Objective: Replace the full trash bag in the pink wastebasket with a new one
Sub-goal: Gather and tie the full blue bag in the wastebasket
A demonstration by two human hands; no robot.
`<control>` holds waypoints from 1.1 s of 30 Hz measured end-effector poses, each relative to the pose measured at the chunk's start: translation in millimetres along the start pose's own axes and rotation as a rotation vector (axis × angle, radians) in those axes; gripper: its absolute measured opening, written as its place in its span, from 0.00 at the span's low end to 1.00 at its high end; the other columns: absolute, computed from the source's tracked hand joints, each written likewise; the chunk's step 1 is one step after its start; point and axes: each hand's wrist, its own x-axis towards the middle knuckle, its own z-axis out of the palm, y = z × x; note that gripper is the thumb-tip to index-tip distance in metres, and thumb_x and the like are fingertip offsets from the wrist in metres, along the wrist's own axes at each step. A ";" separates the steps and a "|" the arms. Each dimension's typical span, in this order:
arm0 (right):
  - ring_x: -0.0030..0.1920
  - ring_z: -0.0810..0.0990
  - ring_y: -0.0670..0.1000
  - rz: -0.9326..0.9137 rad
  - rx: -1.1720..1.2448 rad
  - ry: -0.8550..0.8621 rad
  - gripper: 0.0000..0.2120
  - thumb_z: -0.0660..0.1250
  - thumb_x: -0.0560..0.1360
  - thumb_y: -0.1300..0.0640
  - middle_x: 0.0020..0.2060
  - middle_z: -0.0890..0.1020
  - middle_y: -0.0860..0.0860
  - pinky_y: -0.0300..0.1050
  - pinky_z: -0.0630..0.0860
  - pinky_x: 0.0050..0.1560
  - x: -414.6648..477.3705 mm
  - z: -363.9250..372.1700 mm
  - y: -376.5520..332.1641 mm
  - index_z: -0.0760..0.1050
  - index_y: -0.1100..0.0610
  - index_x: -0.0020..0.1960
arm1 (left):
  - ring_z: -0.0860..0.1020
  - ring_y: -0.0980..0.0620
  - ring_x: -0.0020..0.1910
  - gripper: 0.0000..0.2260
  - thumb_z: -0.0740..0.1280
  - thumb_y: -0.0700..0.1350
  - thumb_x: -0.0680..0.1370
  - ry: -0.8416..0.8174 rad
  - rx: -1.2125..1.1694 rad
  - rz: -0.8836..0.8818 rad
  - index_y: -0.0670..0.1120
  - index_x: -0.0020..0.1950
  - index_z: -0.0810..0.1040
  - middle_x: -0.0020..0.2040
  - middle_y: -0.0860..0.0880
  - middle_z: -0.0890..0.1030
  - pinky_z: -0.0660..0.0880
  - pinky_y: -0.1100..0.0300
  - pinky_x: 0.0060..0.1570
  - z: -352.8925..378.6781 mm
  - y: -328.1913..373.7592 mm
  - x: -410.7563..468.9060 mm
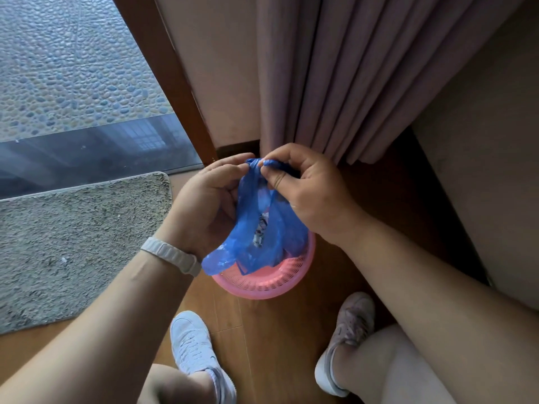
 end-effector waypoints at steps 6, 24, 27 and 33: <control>0.34 0.78 0.38 0.076 0.189 0.031 0.05 0.66 0.76 0.67 0.29 0.81 0.42 0.32 0.74 0.39 1.8 -4.0 -2.6 0.79 0.61 0.46 | 0.82 0.47 0.45 0.15 0.65 0.38 0.77 -0.065 0.000 -0.016 0.41 0.63 0.77 0.48 0.42 0.83 0.80 0.53 0.46 6.9 -9.0 -1.0; 0.30 0.75 0.42 0.436 0.442 0.371 0.11 0.65 0.78 0.59 0.28 0.79 0.44 0.35 0.69 0.39 15.0 -21.9 -3.8 0.77 0.54 0.36 | 0.80 0.56 0.31 0.04 0.69 0.37 0.76 0.373 0.306 0.238 0.42 0.42 0.80 0.31 0.50 0.83 0.78 0.64 0.35 -22.6 12.1 5.0; 0.29 0.73 0.42 0.461 0.381 0.494 0.11 0.63 0.79 0.59 0.29 0.76 0.47 0.34 0.69 0.34 15.1 -38.8 3.8 0.76 0.54 0.38 | 0.81 0.57 0.30 0.05 0.69 0.37 0.76 0.454 0.434 0.309 0.43 0.41 0.79 0.29 0.51 0.83 0.79 0.66 0.35 -54.6 28.1 0.4; 0.32 0.76 0.42 0.510 0.255 0.596 0.09 0.63 0.79 0.56 0.33 0.78 0.47 0.37 0.72 0.34 13.5 -46.6 10.8 0.77 0.52 0.41 | 0.81 0.57 0.30 0.05 0.68 0.38 0.77 0.511 0.502 0.342 0.44 0.41 0.79 0.28 0.52 0.82 0.79 0.64 0.36 -72.9 29.6 -7.7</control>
